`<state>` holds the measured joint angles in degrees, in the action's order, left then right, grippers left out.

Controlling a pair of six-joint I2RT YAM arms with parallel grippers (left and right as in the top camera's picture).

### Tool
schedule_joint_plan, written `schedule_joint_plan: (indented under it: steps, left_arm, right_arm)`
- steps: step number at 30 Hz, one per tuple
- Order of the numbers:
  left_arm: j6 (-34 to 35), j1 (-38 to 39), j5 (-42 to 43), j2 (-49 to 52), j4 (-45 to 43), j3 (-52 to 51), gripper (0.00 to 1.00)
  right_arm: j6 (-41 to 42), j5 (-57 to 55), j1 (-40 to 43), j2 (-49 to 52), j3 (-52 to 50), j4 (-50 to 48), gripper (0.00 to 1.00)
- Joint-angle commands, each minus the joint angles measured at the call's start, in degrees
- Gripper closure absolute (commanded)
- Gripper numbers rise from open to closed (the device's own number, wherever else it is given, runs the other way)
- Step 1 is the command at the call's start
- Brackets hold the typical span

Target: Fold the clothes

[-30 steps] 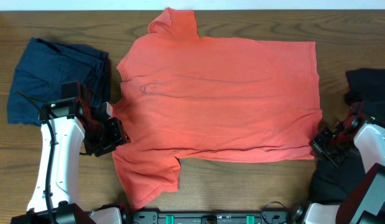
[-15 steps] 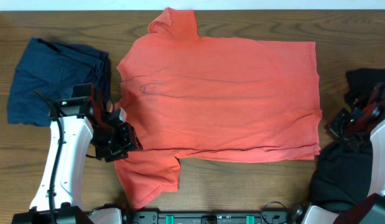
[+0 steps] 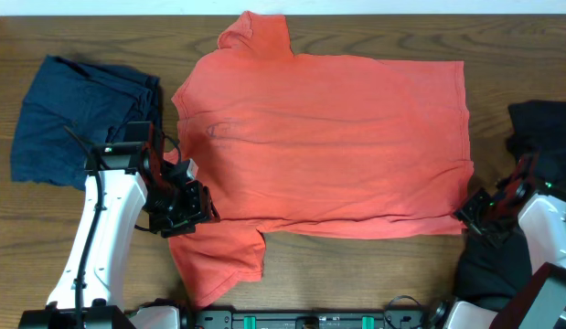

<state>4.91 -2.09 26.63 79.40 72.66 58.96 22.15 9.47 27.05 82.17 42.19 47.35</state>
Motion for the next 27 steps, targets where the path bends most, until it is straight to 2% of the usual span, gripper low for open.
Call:
schedule_joint_plan:
  steps: [1,4,5,7,12,21,27]
  left_arm:
    - [0.3,0.2,0.1,0.0,-0.5,0.0,0.44]
    - [0.3,0.2,0.1,0.0,-1.0,0.0,0.44]
    - [0.3,0.2,0.1,0.0,-1.0,0.0,0.44]
    - [0.3,0.2,0.1,0.0,-0.9,0.0,0.44]
    - [0.3,0.2,0.1,0.0,-0.8,0.0,0.44]
    - [0.1,0.2,-0.3,0.0,0.2,0.0,0.44]
    - [0.1,0.2,-0.3,0.0,-0.1,0.0,0.44]
  right_arm:
    - [2.7,-0.4,0.4,0.6,-1.5,-2.2,0.57]
    - [3.9,-0.4,0.4,0.6,-2.0,-4.3,0.67]
    - [4.0,-0.4,0.4,0.6,-2.0,-4.5,0.75]
    - [4.0,0.0,0.4,0.6,-2.0,-4.7,0.98]
    - [1.4,1.2,0.4,0.5,-0.7,-3.8,0.99]
    - [-3.6,4.3,0.4,-3.3,12.3,7.0,0.99]
    - [-3.6,3.3,0.4,-3.4,12.0,8.0,0.99]
